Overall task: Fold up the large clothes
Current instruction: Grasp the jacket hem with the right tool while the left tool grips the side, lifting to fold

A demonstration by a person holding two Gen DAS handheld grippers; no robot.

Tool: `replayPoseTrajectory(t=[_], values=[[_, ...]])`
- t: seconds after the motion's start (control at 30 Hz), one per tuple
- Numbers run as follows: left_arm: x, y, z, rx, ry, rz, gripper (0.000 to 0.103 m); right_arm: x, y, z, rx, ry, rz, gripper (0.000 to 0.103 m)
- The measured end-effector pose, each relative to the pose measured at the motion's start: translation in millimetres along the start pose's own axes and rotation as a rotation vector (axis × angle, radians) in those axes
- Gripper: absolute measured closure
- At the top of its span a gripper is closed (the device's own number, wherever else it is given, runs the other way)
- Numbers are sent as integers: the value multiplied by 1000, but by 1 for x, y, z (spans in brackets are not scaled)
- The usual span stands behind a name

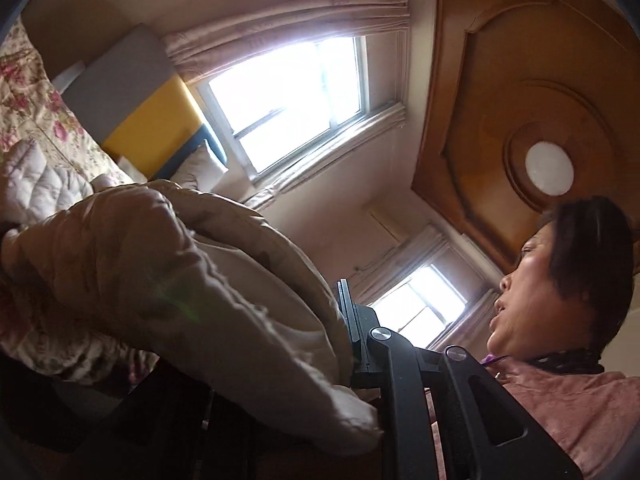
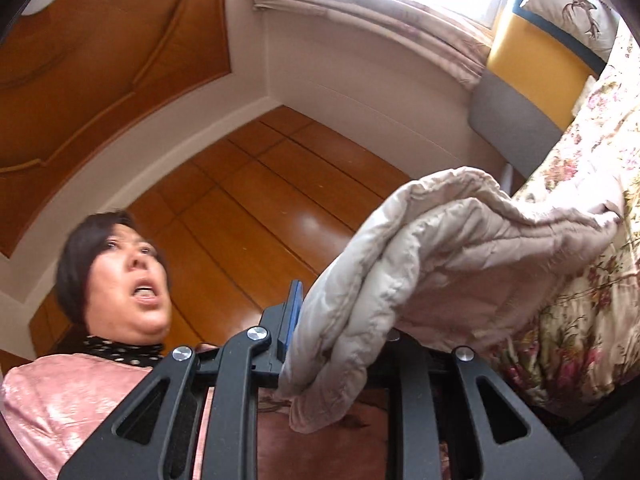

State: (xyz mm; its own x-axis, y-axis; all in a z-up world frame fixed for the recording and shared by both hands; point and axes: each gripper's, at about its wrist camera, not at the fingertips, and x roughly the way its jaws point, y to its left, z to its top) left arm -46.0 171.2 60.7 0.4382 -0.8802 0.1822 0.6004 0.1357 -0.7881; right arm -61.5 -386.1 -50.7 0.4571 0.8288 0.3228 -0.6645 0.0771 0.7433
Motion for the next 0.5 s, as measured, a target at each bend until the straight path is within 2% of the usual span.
replayPoseTrajectory(t=[0.03, 0.17, 0.3, 0.37, 0.5], values=[[3, 3, 2, -1, 4, -1, 87, -7, 2, -1, 11, -7, 2, 83], [11, 20, 11, -39, 21, 31, 87, 6, -25, 17, 69, -39, -4, 83], [23, 54, 27, -144, 26, 217, 86, 29, -62, 40, 157, -57, -69, 83], [31, 81, 37, -217, 38, 284, 86, 40, -88, 53, 217, -55, -124, 83], [44, 122, 51, -242, 72, 390, 86, 54, -142, 68, 315, -59, -241, 83]])
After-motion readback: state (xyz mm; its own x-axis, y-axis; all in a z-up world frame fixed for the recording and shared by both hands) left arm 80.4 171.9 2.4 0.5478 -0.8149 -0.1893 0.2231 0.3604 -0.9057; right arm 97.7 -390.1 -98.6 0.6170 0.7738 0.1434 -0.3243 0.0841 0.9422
